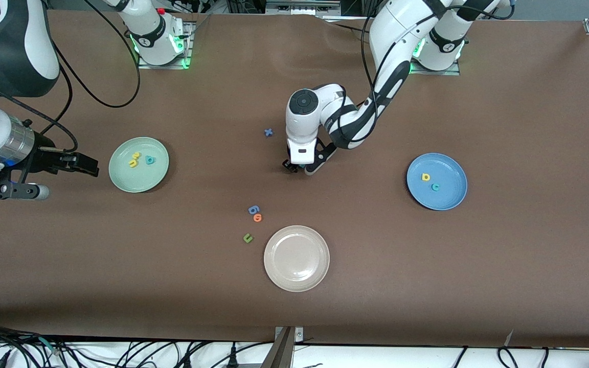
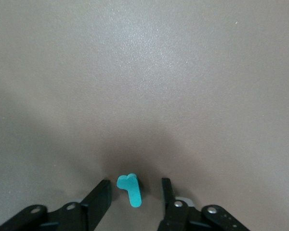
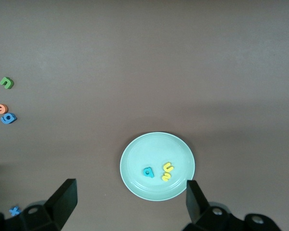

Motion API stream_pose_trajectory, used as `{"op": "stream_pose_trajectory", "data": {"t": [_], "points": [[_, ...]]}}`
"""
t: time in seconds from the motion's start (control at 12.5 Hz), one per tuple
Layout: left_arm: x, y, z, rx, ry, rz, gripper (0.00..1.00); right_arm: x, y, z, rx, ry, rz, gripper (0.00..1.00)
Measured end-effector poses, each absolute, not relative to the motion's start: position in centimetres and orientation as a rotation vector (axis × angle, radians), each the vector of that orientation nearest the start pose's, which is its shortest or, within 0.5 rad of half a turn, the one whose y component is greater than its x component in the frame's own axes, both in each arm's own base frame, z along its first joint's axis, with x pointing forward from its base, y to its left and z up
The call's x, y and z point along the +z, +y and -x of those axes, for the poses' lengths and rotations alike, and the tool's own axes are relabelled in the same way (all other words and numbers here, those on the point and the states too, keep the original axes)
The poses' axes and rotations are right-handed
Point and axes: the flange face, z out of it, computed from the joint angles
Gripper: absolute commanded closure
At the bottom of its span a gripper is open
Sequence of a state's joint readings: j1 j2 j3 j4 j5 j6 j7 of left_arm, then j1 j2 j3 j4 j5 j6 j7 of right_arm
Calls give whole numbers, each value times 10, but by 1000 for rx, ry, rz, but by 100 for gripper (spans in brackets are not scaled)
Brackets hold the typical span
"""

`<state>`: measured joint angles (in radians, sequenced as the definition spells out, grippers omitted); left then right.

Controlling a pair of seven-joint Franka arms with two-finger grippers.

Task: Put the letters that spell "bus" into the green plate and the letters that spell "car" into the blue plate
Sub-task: 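Lower the left gripper onto the teal r letter and grasp it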

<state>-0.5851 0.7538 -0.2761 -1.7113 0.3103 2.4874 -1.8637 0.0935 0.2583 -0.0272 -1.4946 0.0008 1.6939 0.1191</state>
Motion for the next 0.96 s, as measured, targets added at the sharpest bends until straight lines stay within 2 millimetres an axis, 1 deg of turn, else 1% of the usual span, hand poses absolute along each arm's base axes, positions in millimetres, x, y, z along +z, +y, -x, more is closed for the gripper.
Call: {"op": "stream_pose_trajectory", "data": {"t": [0.4,0.64,0.88,0.96], "points": [[172,-500,-455,-36,-1261,2910,55,517,44,-633,92,82,3151,0],[172,-500,-455,-36,-1257,2906,59,517,44,-633,93,82,3151,0],[172,-500,-455,-36,-1255,2903,66,517,44,-633,93,82,3151,0],[173,-500,-456,-36,-1254,2901,66,517,44,-633,93,82,3151,0]]}}
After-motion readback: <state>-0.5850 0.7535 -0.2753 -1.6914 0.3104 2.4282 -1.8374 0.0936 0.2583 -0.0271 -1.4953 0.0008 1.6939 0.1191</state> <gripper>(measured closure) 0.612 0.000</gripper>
